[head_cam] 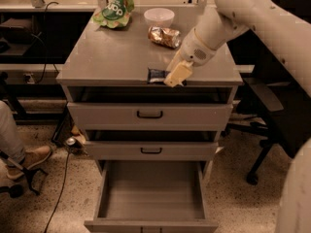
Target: Place rxbar blueberry into bottom drawer
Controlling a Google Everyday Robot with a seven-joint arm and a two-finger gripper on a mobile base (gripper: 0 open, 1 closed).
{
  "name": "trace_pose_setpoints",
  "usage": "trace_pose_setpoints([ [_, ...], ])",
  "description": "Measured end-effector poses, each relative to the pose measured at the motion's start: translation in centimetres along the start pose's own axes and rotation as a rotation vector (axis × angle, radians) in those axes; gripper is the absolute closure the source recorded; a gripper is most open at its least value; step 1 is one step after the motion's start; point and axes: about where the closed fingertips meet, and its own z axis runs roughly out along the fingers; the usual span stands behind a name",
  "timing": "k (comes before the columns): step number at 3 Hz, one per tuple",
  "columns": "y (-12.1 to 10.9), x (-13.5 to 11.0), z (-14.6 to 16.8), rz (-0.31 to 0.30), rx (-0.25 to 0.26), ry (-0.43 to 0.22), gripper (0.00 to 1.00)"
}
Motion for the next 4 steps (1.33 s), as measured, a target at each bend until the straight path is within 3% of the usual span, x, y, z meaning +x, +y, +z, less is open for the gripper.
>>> trace_pose_setpoints([
  [1, 3.4, 1.8, 0.6, 0.062, 0.012, 0.0, 1.0],
  [2, 8.8, 4.9, 5.2, 0.171, -0.019, -0.086, 1.0],
  [3, 13.5, 7.4, 10.7, 0.235, -0.099, -0.137, 1.0],
  [4, 14.4, 7.8, 11.5, 0.239, -0.115, -0.124, 1.0],
])
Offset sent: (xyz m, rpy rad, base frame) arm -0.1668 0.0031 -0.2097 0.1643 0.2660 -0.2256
